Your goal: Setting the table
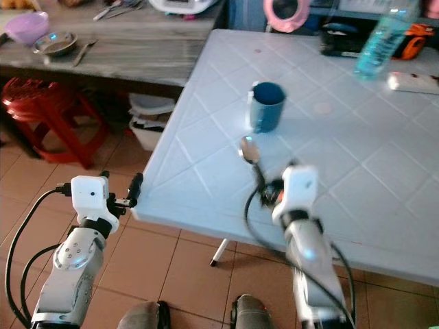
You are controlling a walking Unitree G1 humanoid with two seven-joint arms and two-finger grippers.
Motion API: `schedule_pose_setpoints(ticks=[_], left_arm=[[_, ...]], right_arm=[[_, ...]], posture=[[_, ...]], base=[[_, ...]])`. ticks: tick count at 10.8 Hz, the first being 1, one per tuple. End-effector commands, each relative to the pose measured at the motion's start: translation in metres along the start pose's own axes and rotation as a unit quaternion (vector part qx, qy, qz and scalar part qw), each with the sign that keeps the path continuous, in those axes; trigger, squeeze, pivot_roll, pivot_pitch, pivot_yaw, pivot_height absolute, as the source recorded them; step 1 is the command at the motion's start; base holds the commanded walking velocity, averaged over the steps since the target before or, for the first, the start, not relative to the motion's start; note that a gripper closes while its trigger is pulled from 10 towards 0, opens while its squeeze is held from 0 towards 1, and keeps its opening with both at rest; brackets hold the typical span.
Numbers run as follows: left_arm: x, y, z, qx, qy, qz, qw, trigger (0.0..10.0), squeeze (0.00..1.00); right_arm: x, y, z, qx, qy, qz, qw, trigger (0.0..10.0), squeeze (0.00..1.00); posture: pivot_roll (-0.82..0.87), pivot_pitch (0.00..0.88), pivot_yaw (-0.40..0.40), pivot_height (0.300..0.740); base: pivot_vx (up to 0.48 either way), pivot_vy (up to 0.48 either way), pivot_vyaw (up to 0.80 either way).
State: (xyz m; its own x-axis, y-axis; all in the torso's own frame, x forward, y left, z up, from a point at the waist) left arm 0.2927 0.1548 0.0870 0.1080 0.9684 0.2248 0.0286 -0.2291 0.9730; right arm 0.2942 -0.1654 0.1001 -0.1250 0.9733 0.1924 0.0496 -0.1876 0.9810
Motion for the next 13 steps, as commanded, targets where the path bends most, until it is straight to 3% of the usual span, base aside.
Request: schedule_pose_setpoints(ticks=[1, 4, 6, 9, 12, 13], left_arm=[[0.002, 0.002, -0.001, -0.002, -0.001, -0.002, 1.0, 10.0, 0.0], [-0.002, 0.001, -0.002, 0.002, -0.01, -0.006, 1.0, 10.0, 0.0], [-0.002, 0.001, -0.001, 0.006, -0.012, -0.005, 1.0, 10.0, 0.0], [-0.001, 0.0, -0.004, 0.01, -0.011, -0.005, 1.0, 10.0, 0.0], [-0.002, -0.003, -0.008, 0.017, -0.016, -0.007, 1.0, 10.0, 0.0], [-0.007, -0.005, -0.009, 0.024, -0.034, -0.016, 0.999, 10.0, 0.0]], right_arm=[[-0.005, 0.005, -0.004, -0.004, 0.0, -0.004, 1.0, 10.0, 0.0], [-0.017, 0.0, -0.011, 0.019, 0.002, -0.006, 1.0, 10.0, 0.0], [-0.017, 0.001, -0.004, 0.041, 0.043, -0.011, 0.998, 10.0, 0.0], [-0.001, 0.001, 0.001, 0.072, 0.114, -0.005, 0.991, 10.0, 0.0], [0.009, -0.013, -0.006, 0.123, 0.151, 0.005, 0.981, 10.0, 0.0], [0.002, -0.015, -0.005, 0.136, 0.137, -0.005, 0.981, 5.0, 0.0]], posture=[[-0.04, 0.14, 0.054, 0.74], [-0.05, 0.146, 0.059, 0.74], [-0.05, 0.151, 0.063, 0.74], [-0.04, 0.16, 0.058, 0.74], [-0.04, 0.168, 0.057, 0.74], [-0.04, 0.177, 0.057, 0.74]], base=[[0.0, 0.0, 0.0], [0.0, 0.0, 0.0], [0.0, 0.0, 0.0], [0.0, 0.0, 0.0], [0.0, 0.0, 0.0], [0.0, 0.0, 0.0]])
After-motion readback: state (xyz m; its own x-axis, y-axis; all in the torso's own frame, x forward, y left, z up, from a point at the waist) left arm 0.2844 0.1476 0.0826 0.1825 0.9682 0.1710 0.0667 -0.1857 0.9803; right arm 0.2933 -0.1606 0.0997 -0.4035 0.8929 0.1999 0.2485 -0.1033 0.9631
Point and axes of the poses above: a point about 5 cm out from each wrist's last joint towards the gripper, its own z axis pointing out of the wrist towards the gripper, its own y axis along the axis of the wrist's last joint, x = y × z, the point moved 4 cm from there along z, pointing out of the wrist towards the gripper, and after that the axes turned 13 degrees about z, right-handed, at the moved point
